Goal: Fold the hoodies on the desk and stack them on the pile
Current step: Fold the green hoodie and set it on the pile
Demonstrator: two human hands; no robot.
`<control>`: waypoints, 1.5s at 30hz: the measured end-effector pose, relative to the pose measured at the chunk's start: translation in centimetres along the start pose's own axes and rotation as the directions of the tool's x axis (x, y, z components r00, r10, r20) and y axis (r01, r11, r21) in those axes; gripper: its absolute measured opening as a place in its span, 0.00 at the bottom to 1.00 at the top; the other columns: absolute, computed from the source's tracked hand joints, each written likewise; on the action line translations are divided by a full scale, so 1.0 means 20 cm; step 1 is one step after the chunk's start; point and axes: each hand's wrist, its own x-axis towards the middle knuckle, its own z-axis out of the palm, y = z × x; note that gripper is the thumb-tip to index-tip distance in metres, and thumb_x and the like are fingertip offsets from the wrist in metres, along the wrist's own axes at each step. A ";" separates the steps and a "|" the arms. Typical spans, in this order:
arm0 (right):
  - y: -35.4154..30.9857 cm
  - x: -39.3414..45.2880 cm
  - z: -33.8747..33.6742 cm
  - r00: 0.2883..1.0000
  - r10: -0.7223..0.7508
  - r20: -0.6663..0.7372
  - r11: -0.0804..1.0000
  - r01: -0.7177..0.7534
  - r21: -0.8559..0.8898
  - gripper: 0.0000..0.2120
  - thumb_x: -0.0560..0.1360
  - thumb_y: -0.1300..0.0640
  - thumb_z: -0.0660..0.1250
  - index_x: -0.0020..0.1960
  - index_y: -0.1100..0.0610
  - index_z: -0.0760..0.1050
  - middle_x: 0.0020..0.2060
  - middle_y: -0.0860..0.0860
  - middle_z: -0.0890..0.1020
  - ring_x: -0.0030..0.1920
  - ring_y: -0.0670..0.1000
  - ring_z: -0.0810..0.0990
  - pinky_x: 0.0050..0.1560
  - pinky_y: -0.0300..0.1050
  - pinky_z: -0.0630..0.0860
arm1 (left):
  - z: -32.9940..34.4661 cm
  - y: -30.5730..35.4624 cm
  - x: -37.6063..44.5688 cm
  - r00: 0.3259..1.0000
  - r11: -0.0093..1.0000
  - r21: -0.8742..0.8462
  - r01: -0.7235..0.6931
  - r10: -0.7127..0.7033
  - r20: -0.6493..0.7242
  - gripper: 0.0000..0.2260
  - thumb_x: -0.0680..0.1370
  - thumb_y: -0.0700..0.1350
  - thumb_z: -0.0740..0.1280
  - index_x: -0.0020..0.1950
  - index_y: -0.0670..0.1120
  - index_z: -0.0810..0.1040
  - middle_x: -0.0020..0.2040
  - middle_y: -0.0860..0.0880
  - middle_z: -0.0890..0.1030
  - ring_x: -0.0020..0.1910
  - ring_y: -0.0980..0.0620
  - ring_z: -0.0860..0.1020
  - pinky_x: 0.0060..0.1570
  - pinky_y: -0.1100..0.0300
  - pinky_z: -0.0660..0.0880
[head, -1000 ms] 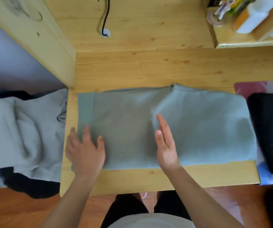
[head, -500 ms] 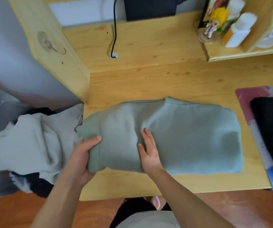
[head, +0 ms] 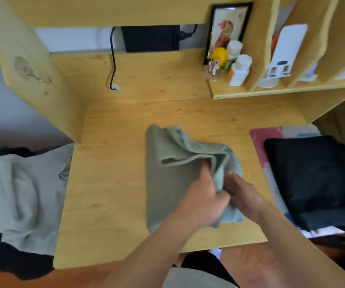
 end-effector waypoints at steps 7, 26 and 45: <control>-0.09 0.00 -0.16 0.995 0.016 0.098 0.990 -0.029 0.135 0.26 0.82 0.36 0.56 0.70 0.52 0.75 0.62 0.53 0.83 0.62 0.54 0.82 0.61 0.53 0.77 | 0.61 -0.08 0.31 0.960 0.925 0.296 0.239 -0.270 0.069 0.42 0.80 0.54 0.62 0.83 0.51 0.35 0.66 0.43 0.79 0.63 0.41 0.79 0.61 0.47 0.75; 0.04 0.12 -0.22 0.926 -0.288 -0.246 0.548 -0.051 -0.835 0.14 0.82 0.51 0.64 0.60 0.60 0.69 0.57 0.63 0.79 0.57 0.65 0.78 0.47 0.51 0.71 | 0.60 -0.55 0.10 0.917 0.585 0.810 0.040 0.300 -0.262 0.23 0.83 0.62 0.57 0.77 0.58 0.70 0.82 0.48 0.62 0.82 0.41 0.53 0.78 0.37 0.51; 0.15 0.19 0.47 0.766 -0.485 0.422 -0.252 0.339 -0.906 0.31 0.82 0.39 0.45 0.82 0.51 0.53 0.81 0.55 0.55 0.79 0.62 0.54 0.77 0.62 0.58 | -0.10 -1.15 -0.17 0.921 0.435 0.899 0.057 0.324 -0.216 0.33 0.82 0.61 0.59 0.82 0.44 0.61 0.83 0.45 0.57 0.82 0.41 0.52 0.77 0.35 0.56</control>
